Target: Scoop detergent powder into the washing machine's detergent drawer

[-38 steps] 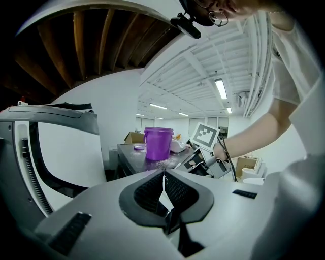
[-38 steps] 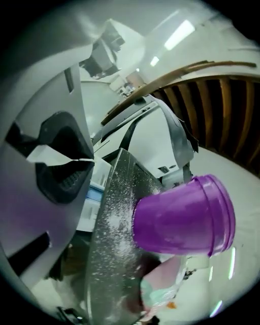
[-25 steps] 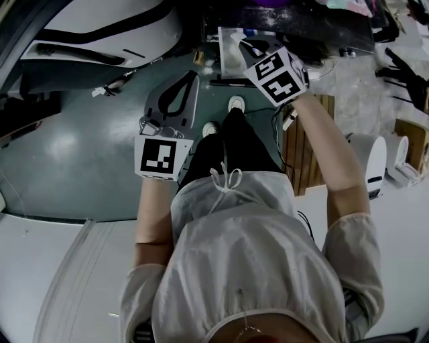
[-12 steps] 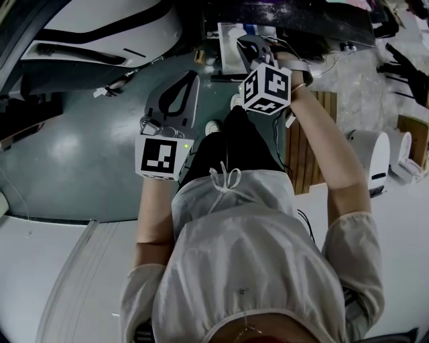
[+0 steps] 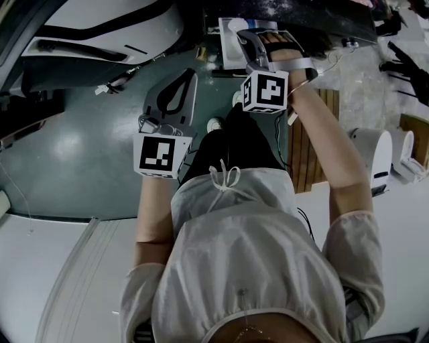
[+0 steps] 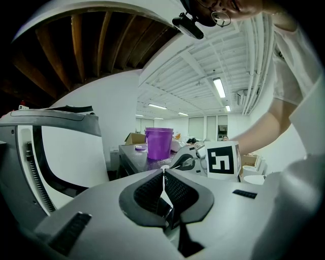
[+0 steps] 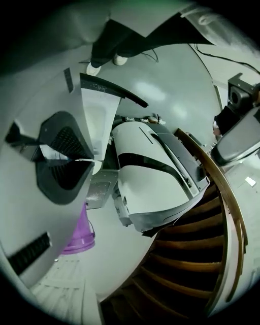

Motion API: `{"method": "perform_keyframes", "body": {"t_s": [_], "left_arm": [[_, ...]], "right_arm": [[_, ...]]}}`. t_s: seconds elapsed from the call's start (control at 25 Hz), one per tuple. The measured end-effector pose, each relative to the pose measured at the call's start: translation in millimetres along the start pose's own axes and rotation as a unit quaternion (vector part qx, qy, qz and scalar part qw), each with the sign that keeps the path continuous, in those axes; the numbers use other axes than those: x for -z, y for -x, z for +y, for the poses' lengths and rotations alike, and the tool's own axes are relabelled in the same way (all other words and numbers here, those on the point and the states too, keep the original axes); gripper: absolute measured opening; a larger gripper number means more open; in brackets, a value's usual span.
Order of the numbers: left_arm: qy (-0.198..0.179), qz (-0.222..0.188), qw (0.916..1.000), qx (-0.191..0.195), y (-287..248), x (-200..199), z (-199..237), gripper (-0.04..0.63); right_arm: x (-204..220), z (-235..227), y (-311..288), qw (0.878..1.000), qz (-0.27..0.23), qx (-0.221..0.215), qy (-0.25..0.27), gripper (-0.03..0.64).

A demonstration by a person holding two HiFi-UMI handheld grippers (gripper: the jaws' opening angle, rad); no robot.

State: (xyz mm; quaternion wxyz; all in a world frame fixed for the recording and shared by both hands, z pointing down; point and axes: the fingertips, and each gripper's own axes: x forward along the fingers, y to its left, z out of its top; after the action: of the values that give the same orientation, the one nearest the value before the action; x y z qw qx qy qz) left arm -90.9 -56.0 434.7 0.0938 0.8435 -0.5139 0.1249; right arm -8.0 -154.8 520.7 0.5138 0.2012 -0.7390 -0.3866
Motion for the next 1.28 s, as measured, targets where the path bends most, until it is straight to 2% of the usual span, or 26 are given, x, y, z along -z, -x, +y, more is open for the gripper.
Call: {"method": "perform_keyframes", "body": {"t_s": [0.2, 0.48, 0.6, 0.72, 0.84, 1.0, 1.12, 1.28], "left_arm": [[0.001, 0.017, 0.9998, 0.001, 4, 6, -3, 0.026], [-0.009, -0.015, 0.9998, -0.003, 9, -2, -3, 0.027], [-0.011, -0.018, 0.9998, -0.003, 11, -5, -3, 0.028], [-0.015, -0.025, 0.9996, -0.003, 13, -11, -4, 0.027], [-0.024, -0.04, 0.9989, -0.003, 12, -20, -3, 0.027], [-0.032, -0.042, 0.9986, -0.006, 15, -33, -3, 0.027], [-0.039, -0.049, 0.998, -0.01, 14, -46, -1, 0.027], [-0.053, -0.06, 0.9967, -0.015, 15, -67, 0, 0.027]], "right_arm": [[-5, -5, 9, 0.999, 0.009, 0.028, 0.037, 0.009], [-10, -14, 22, 0.996, 0.01, 0.075, 0.051, 0.009], [-10, -18, 30, 0.997, 0.001, 0.075, 0.007, 0.009], [-6, -23, 40, 0.993, -0.017, 0.063, -0.093, 0.009], [0, -32, 52, 0.978, -0.036, 0.057, -0.195, 0.009], [4, -45, 73, 0.944, -0.064, 0.052, -0.319, 0.009], [7, -59, 89, 0.917, -0.088, 0.061, -0.384, 0.009], [7, -84, 114, 0.884, -0.124, 0.084, -0.443, 0.009]]}}
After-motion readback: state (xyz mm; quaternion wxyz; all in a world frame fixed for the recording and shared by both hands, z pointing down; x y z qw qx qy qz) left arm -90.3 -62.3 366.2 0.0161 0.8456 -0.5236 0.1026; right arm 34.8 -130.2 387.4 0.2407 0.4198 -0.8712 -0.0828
